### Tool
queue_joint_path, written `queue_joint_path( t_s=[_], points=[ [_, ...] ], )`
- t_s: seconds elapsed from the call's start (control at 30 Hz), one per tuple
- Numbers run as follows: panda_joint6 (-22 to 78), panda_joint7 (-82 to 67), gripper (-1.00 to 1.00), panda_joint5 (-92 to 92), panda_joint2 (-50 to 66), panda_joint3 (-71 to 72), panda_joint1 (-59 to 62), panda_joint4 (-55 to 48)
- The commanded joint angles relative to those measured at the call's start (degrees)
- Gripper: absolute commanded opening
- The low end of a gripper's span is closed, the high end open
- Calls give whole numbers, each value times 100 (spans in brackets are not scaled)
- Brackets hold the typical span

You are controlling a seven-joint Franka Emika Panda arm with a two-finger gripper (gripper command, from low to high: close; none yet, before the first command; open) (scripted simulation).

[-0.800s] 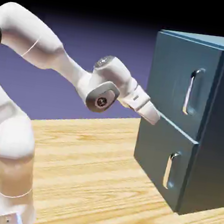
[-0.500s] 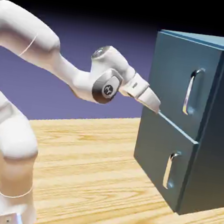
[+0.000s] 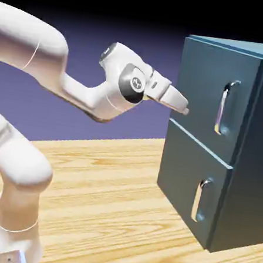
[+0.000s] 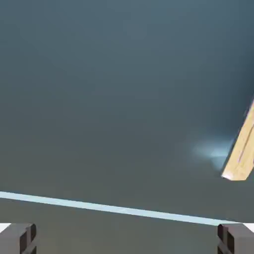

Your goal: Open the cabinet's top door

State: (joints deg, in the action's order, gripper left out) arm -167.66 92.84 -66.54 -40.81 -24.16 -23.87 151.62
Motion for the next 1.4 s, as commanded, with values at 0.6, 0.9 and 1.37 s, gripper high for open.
queue_joint_path(
  t_s=[0.6,0.9,1.37],
  points=[
    [452,3586,0,-4736,-580,-1719,-1650,-667],
    [666,5285,0,-6979,-854,-2534,-2431,-984],
    [941,7230,0,-9544,-999,-3721,-3713,-1649]
  ],
)
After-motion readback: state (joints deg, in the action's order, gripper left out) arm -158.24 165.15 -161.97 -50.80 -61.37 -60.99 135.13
